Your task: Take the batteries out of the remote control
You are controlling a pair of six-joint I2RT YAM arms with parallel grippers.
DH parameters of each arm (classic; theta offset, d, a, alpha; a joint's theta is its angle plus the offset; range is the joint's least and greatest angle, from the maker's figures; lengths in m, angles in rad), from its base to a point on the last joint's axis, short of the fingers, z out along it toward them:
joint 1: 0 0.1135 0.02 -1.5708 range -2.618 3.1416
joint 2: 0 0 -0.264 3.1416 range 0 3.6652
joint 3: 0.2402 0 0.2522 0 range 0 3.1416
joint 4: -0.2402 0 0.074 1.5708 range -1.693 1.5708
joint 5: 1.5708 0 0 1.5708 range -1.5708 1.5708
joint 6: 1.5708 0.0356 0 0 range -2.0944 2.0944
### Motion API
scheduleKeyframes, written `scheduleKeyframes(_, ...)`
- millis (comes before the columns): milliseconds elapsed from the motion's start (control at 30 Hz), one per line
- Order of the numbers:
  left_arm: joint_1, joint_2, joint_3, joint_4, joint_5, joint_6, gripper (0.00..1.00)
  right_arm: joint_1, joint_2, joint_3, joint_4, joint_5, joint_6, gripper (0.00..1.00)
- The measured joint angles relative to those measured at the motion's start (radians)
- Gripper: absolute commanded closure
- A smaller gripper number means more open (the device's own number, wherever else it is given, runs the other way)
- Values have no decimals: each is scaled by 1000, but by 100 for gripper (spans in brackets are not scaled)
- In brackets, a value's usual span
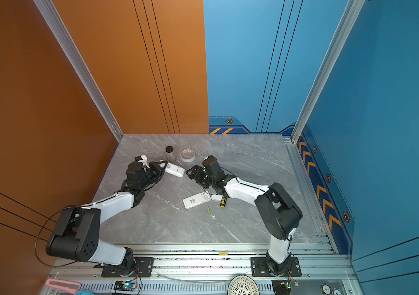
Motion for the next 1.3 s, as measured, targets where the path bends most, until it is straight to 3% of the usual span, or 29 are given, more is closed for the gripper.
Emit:
scheduleKeyframes(300,-13,93,-5,163,40,11,100,24,79,0,166,-34,129,39)
scheduleKeyframes(733,-31,121,-5,189,42,30,100,21,121,-4,224,-19,159,45)
scheduleKeyframes(1033,-34,126,8,147,55,66,100,13,121,-8,219,-15,153,65)
scheduleKeyframes(1300,-37,113,19,58,50,131,100,12,121,-37,206,-11,148,59)
